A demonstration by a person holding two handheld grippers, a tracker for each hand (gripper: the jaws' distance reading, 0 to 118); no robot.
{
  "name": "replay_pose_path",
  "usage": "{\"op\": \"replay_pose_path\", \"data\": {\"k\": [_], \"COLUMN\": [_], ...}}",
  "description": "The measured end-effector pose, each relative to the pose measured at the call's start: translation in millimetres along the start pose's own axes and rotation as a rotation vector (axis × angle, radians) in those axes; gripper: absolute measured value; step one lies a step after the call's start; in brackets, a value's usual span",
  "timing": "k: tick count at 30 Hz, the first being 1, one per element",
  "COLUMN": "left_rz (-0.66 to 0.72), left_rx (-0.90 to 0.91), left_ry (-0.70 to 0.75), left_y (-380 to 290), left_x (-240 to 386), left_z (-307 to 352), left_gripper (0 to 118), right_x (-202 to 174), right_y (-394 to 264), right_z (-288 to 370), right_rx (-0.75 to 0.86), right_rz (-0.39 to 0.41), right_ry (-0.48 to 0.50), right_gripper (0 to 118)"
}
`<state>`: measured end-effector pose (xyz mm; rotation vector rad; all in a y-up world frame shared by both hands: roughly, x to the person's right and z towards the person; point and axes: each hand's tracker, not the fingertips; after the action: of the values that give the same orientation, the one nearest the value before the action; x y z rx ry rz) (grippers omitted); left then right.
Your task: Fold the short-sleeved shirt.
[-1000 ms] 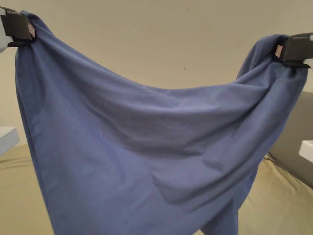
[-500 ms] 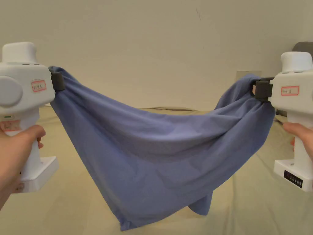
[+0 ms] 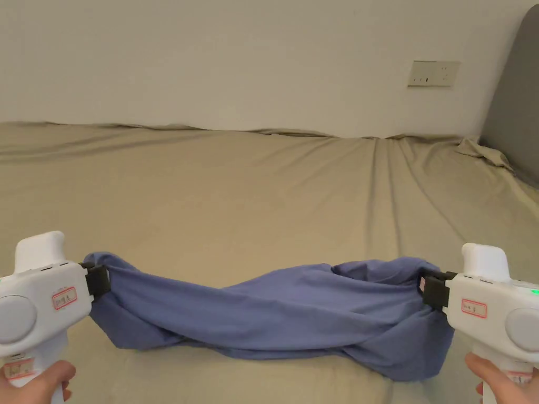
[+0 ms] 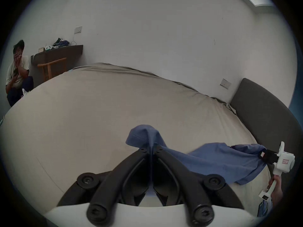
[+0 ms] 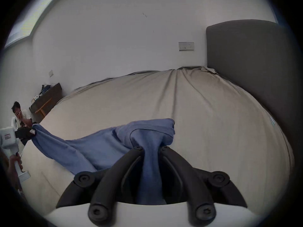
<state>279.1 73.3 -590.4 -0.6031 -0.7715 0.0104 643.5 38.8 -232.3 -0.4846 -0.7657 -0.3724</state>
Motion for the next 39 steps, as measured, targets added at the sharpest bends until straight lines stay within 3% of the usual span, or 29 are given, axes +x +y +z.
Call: {"op": "replay_pose_path", "data": {"k": [5,12,16,20,26,27,28,29,30,37,38,39], "left_rz": [0.001,0.047,0.044,0.036,-0.037,-0.042,-0.041,-0.018,-0.006,-0.265,-0.299,-0.324], "left_rx": [-0.005,-0.082,-0.146,-0.227,-0.276,-0.282,-0.279,-0.271,-0.261,-0.041,-0.017,-0.013], "left_ry": [-0.033,-0.013,0.031,0.063,0.083,0.082,0.080,0.052,0.025,0.127,0.108,0.113], "left_y": [-28,-100,-151,-191,-209,-206,-202,-197,-191,-146,-146,-144], "left_x": [-11,-32,-42,-46,-48,-46,-45,-45,-44,23,29,36], "left_z": [59,161,210,242,236,235,238,241,250,374,384,390], "left_gripper": [2,2,2,2,2,19,51,73,76,75,69,30], "right_x": [7,32,45,51,42,37,34,31,29,-23,-28,-34], "right_y": [-40,-132,-183,-220,-227,-223,-215,-210,-204,-160,-159,-158], "right_z": [56,155,211,254,267,265,264,265,269,362,373,383], "right_rx": [0.031,-0.003,-0.046,-0.102,-0.141,-0.153,-0.182,-0.197,-0.206,-0.057,-0.014,0.017], "right_rz": [-0.030,-0.189,-0.219,-0.197,-0.088,-0.054,-0.029,-0.014,0.011,0.159,0.158,0.167], "right_ry": [0.026,0.035,0.007,-0.004,-0.029,-0.051,-0.077,-0.079,-0.060,-0.108,-0.084,-0.071], "right_gripper": [14,14,14,14,15,32,69,99,108,106,101,65]}}
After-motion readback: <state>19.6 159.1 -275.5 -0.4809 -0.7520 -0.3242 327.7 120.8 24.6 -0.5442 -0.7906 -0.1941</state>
